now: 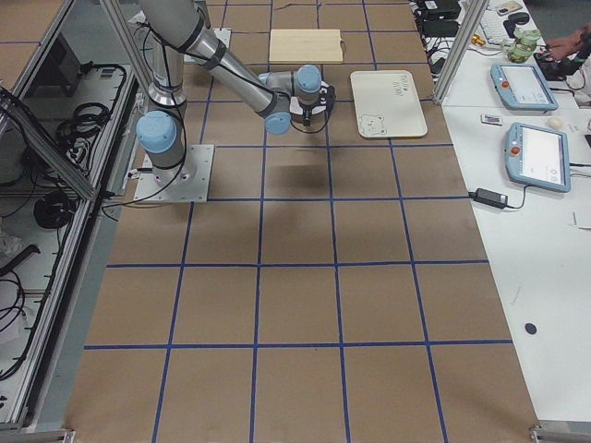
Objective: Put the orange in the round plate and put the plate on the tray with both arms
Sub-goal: 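Grip the rim of the white plate nearest the right gripper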
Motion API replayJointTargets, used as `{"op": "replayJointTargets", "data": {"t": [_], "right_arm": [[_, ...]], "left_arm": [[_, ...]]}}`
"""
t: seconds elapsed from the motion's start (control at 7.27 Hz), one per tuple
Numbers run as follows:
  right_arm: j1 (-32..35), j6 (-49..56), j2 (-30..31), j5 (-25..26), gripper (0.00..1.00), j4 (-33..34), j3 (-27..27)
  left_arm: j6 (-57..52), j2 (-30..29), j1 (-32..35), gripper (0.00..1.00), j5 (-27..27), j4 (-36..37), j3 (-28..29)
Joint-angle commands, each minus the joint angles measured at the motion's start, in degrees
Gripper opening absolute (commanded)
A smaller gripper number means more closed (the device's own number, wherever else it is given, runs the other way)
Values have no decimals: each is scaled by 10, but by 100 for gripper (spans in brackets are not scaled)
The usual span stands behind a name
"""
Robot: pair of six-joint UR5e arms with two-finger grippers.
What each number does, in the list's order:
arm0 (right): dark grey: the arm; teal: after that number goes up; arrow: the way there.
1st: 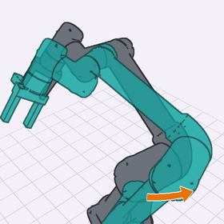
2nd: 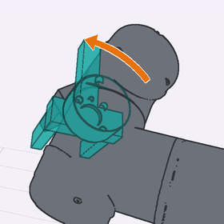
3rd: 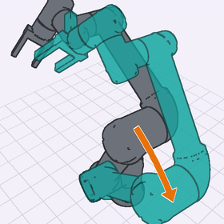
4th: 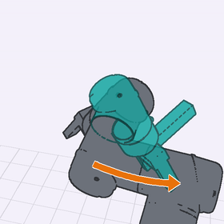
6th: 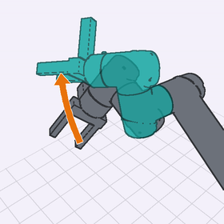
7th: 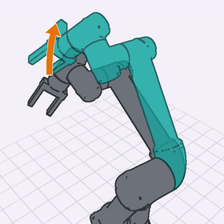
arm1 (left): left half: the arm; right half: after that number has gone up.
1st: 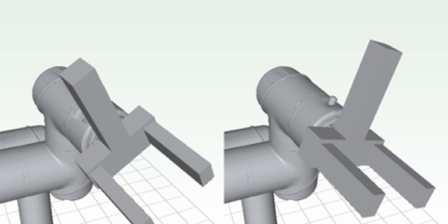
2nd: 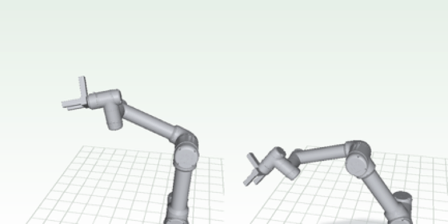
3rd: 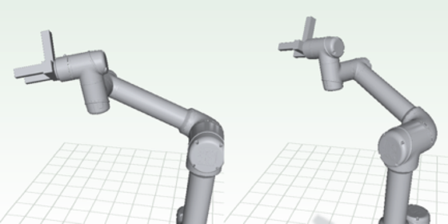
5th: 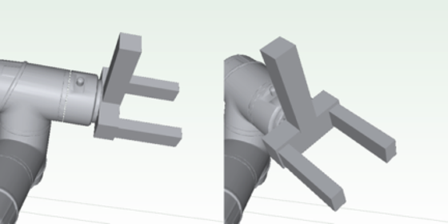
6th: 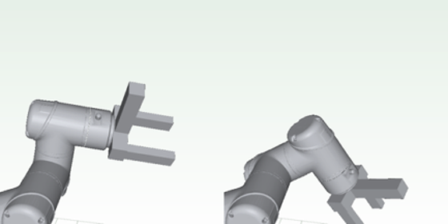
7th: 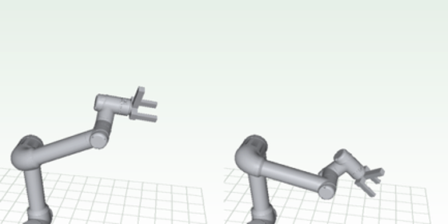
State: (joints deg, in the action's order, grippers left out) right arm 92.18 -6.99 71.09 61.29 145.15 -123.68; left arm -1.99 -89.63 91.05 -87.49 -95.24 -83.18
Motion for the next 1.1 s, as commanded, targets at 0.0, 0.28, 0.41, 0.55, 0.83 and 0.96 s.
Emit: {"op": "replayJointTargets", "data": {"t": [0.0, 0.28, 0.41, 0.55, 0.83, 0.96], "right_arm": [[8, -4, -17, 0, 100, 2, -1], [16, -11, -17, 0, 88, 3, -1], [16, -12, -17, 1, 75, 1, -2], [16, -13, -17, 1, 61, 0, -2], [15, -12, -17, 8, 25, 0, -2], [16, -13, -16, 8, 18, 0, -1]], "left_arm": [[-16, 4, -3, 100, -2, 5, -1], [-18, 7, -3, 100, -9, 6, -2], [-18, 8, -3, 100, -9, 6, -1], [-21, 10, -4, 100, -8, 6, -4], [-23, 16, -4, 100, -8, 0, -3], [-23, 16, -6, 100, -8, -1, -3]]}}
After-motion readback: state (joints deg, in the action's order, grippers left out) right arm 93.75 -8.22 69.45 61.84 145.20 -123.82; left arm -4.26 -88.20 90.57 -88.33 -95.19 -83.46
